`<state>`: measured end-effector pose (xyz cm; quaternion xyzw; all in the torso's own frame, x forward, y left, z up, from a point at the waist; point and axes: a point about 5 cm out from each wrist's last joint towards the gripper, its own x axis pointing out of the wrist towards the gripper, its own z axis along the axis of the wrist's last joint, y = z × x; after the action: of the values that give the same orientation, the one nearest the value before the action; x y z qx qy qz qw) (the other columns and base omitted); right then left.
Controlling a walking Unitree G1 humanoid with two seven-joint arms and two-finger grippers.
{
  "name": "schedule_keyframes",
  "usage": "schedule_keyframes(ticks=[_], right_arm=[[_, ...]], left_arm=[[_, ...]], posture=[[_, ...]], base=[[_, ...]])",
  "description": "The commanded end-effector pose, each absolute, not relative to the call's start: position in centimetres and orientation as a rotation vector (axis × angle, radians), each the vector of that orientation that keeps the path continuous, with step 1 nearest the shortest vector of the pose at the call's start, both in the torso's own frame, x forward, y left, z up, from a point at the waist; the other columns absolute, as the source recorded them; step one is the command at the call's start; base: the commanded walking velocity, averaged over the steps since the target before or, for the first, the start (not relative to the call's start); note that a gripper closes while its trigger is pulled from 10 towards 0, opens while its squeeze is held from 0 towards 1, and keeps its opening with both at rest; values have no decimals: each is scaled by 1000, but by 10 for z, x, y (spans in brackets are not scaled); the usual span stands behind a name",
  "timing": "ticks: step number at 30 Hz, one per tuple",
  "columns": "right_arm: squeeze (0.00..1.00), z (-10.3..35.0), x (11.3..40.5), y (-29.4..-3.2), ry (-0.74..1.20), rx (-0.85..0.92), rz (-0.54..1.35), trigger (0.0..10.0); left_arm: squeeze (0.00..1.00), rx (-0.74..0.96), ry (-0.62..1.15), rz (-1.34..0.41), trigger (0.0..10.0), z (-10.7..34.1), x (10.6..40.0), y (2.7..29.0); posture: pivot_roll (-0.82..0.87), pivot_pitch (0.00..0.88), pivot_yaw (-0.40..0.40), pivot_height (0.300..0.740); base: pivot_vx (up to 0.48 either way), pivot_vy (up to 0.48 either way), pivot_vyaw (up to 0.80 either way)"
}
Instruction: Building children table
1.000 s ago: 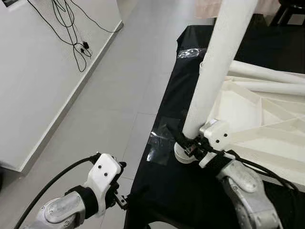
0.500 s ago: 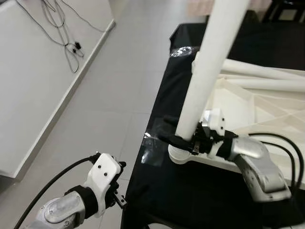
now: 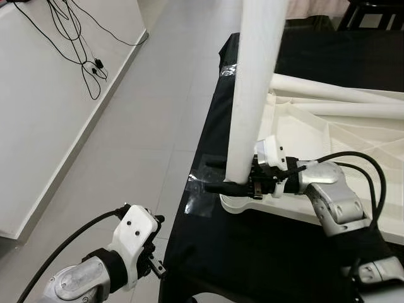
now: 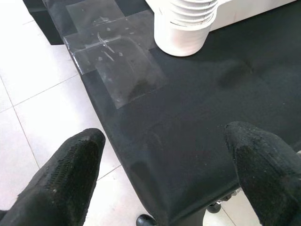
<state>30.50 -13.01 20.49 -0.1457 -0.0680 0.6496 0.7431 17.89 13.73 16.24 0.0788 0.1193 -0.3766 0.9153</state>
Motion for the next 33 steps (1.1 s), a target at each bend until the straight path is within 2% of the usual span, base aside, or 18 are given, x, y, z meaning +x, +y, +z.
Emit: schedule_keyframes(ticks=[1,3,9,11,12,13,15,16,17,22,33], right_arm=[[0,177,299,-120,-39,-310,1427,10000],[0,174,297,-119,-31,-319,1395,10000],[0,163,285,-111,16,-207,1053,10000],[0,163,285,-111,16,-207,1053,10000],[0,160,279,-110,9,-158,834,10000],[0,160,279,-110,9,-158,834,10000],[0,158,264,-116,-9,-147,554,10000],[0,158,264,-116,-9,-147,554,10000],[0,158,261,-122,-30,-122,476,10000],[0,154,265,-131,-24,-98,421,10000],[0,156,260,-129,4,-98,332,10000]], left_arm=[[0,165,269,-777,10000,160,176,137],[0,164,269,-777,10000,159,176,137],[0,161,266,-777,10000,158,177,136],[0,161,266,-777,10000,158,177,136],[0,160,266,-777,10000,158,177,136],[0,160,266,-777,10000,158,177,136],[0,159,265,-778,10000,158,178,136],[0,159,265,-778,10000,158,178,136],[0,164,263,-783,10000,158,178,136],[0,187,239,-783,10000,163,187,140],[0,205,186,-749,10000,176,193,147]], posture=[[54,221,85,740],[51,221,84,740],[40,218,65,740],[40,218,65,740],[37,215,64,740],[37,215,64,740],[26,204,78,740],[26,204,78,740],[25,197,83,740],[28,178,87,740],[33,159,84,740]], base=[[0,0,0],[0,0,0],[0,0,0],[0,0,0],[0,0,0],[0,0,0],[0,0,0],[0,0,0],[0,0,0],[0,0,0],[0,0,0]])
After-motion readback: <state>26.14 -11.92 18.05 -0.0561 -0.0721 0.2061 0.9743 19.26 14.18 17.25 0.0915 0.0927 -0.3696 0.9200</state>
